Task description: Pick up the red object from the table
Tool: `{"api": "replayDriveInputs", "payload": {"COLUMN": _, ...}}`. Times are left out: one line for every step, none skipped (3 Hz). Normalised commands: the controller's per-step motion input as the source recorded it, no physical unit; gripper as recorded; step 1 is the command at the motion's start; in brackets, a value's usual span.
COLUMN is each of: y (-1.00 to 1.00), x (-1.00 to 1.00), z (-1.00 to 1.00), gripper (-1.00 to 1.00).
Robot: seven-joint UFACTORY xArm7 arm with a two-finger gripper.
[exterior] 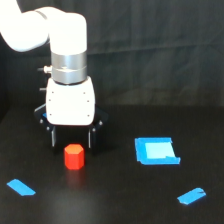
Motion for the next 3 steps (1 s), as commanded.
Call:
{"api": "replayDriveInputs", "payload": {"y": -0.62, "x": 0.25, "z": -0.14, "gripper": 0.94}}
{"api": "replayDriveInputs", "payload": {"y": -0.08, "x": -0.04, "z": -0.36, "gripper": -0.49}}
{"api": "replayDriveInputs", "payload": {"y": -0.03, "x": 0.10, "z": -0.19, "gripper": -0.98}}
